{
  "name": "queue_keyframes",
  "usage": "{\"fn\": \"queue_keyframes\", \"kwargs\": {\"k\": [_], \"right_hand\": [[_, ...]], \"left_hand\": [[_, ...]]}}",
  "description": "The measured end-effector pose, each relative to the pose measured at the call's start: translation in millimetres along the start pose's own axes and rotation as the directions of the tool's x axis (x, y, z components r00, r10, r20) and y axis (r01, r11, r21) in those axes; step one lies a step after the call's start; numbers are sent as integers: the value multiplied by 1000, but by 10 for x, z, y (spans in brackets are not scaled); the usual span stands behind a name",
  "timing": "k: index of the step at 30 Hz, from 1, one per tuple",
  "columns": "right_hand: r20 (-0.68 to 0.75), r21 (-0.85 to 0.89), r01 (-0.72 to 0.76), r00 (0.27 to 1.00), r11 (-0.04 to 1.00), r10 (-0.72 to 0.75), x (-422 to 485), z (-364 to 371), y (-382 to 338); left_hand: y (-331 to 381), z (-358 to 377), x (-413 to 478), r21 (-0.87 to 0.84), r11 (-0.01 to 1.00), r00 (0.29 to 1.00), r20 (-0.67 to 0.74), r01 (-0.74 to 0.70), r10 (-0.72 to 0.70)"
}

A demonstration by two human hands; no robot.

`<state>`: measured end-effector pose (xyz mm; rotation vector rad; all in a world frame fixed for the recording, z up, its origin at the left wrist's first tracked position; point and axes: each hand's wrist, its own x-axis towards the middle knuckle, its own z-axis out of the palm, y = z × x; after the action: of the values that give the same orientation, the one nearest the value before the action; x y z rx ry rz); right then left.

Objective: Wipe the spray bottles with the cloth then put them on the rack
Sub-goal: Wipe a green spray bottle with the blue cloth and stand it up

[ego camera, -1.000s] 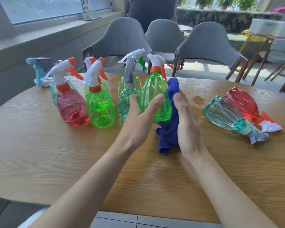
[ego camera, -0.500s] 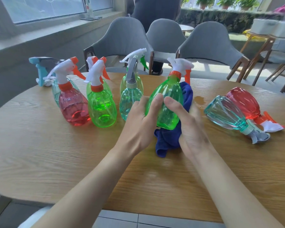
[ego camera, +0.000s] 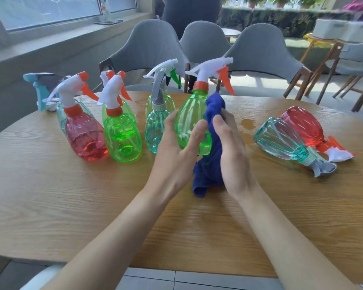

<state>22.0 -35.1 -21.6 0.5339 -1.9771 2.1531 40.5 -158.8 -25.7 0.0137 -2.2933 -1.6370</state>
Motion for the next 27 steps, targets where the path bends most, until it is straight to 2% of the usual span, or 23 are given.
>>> {"fn": "queue_keyframes", "kwargs": {"k": [4,6,10,11,14,18,23,27], "right_hand": [[-25,-63,-6,1000,998,4,21,-2,-19],[-50,-78,-31,998,996,27,68,-47,-39],[-44,96,-206,976,974,211,122,-133,21],[-53,105,-212,975,972,218,111,-129,41],[-96,-69,-82,993,994,75,51,-82,46],[-108,-115,21,994,993,-34,68,-49,-15],[-216,-77,0,976,997,-17,150,-125,-26],[-225,-126,-16,974,992,-13,78,-87,-31]], "left_hand": [[40,10,-28,-78,997,1000,-13,14,-15],[54,15,-50,-49,999,1000,21,-13,14],[17,42,-63,26,998,995,82,-59,57],[1,56,-55,31,998,996,74,-59,56],[-12,56,-29,71,996,997,52,-54,50],[-36,24,-21,153,980,992,42,-127,122],[-54,52,-80,265,935,971,117,-235,210],[-58,19,-44,313,906,957,143,-286,253]]}}
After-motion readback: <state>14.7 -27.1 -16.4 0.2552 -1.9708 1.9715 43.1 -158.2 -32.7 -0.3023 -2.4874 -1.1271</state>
